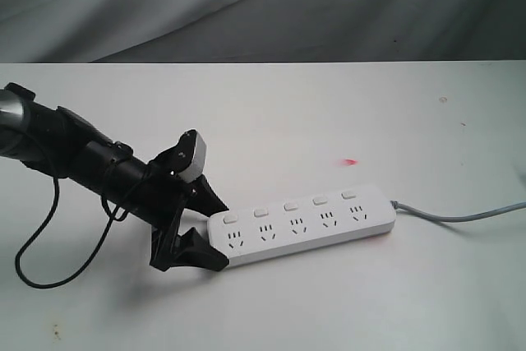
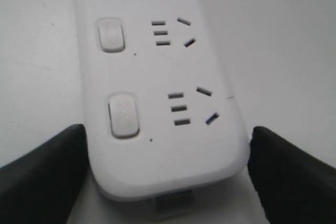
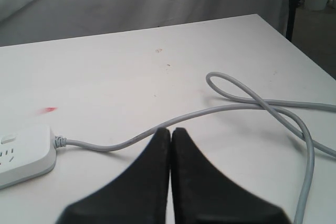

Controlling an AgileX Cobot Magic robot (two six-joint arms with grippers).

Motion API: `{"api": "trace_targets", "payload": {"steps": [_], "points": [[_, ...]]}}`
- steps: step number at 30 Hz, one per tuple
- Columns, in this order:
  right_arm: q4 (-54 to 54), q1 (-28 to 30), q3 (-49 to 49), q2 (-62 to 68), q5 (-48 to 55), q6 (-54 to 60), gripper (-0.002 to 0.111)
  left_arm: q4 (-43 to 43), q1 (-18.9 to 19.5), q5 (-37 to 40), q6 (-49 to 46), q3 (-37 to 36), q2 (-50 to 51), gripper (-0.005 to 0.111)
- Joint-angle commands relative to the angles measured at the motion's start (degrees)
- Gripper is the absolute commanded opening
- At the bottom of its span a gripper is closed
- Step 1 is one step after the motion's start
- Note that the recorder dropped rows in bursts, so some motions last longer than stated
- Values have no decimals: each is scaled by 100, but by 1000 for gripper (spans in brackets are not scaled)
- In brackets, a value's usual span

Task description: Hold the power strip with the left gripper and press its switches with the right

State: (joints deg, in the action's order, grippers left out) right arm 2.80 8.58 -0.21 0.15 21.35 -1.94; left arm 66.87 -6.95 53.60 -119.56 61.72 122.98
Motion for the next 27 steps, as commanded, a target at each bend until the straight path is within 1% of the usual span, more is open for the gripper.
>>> {"api": "trace_targets", "payload": {"steps": [1,5,11,27], "points": [[-72,-10,21,-15,-55,-28,0,25,-34,-100,-45,-21,19,57],[-72,-10,21,-15,-55,-28,0,10,-34,-100,-45,-21,19,41],[-72,-10,21,-15,-55,-28,0,0,-34,-100,-45,-21,19,30],[-72,-10,21,-15,-55,-28,0,17,-34,-100,-45,-21,19,30]]}}
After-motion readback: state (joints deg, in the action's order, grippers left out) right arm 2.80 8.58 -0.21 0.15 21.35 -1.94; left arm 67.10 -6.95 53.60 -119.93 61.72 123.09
